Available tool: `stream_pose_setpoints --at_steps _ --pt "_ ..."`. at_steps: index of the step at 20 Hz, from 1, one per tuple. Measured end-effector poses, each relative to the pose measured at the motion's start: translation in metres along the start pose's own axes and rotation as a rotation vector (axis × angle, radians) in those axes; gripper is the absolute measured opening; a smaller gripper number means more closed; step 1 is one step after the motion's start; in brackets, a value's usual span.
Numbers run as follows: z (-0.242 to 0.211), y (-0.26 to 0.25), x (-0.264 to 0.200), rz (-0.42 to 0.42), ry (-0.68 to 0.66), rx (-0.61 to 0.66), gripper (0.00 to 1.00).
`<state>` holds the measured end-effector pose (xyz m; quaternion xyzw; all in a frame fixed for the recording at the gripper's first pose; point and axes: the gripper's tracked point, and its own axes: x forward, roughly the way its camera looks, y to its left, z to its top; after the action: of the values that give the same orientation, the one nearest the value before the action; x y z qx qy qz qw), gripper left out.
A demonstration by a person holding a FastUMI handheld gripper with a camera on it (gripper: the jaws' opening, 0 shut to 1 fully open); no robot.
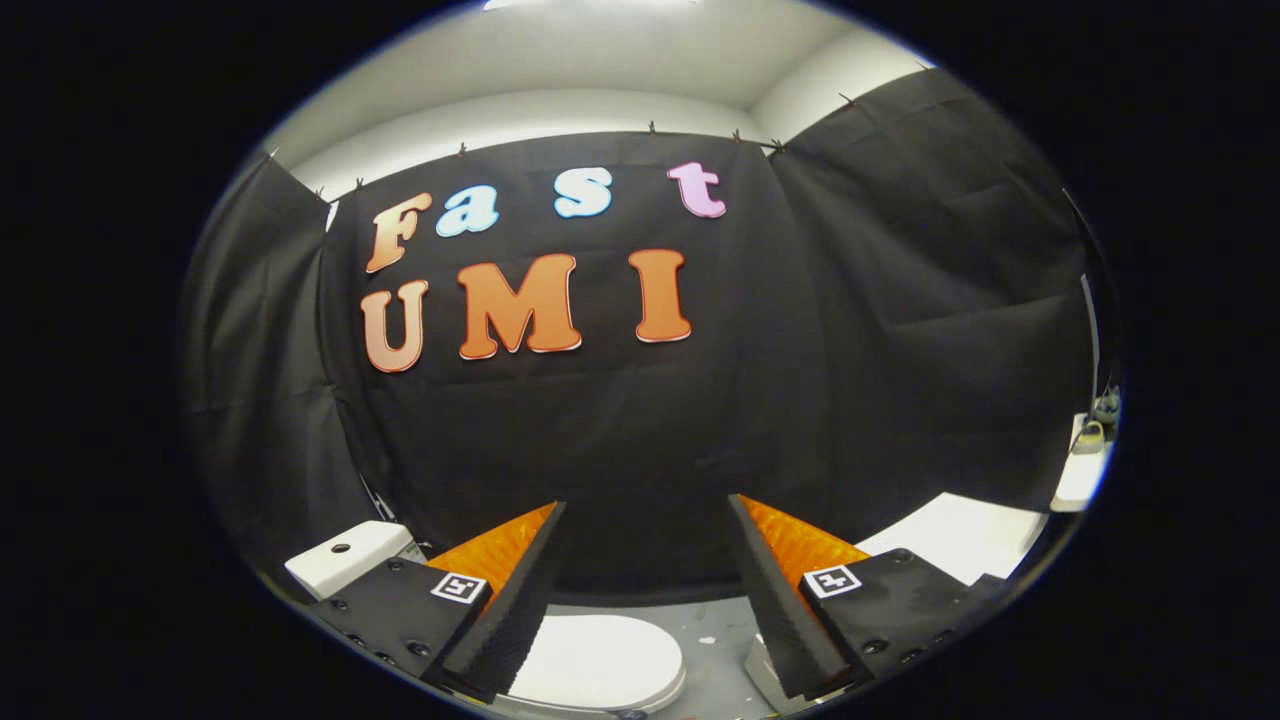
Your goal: Open the toilet lid.
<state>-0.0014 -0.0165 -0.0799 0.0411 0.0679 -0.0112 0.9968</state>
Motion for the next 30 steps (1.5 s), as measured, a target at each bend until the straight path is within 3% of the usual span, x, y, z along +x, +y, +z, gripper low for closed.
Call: stream_pose_setpoints --at_steps 17,30 --pt "-0.194 -0.024 0.03 -0.018 0.234 0.252 0.99" --pt "-0.337 -0.039 0.023 -0.037 0.468 0.437 0.99"
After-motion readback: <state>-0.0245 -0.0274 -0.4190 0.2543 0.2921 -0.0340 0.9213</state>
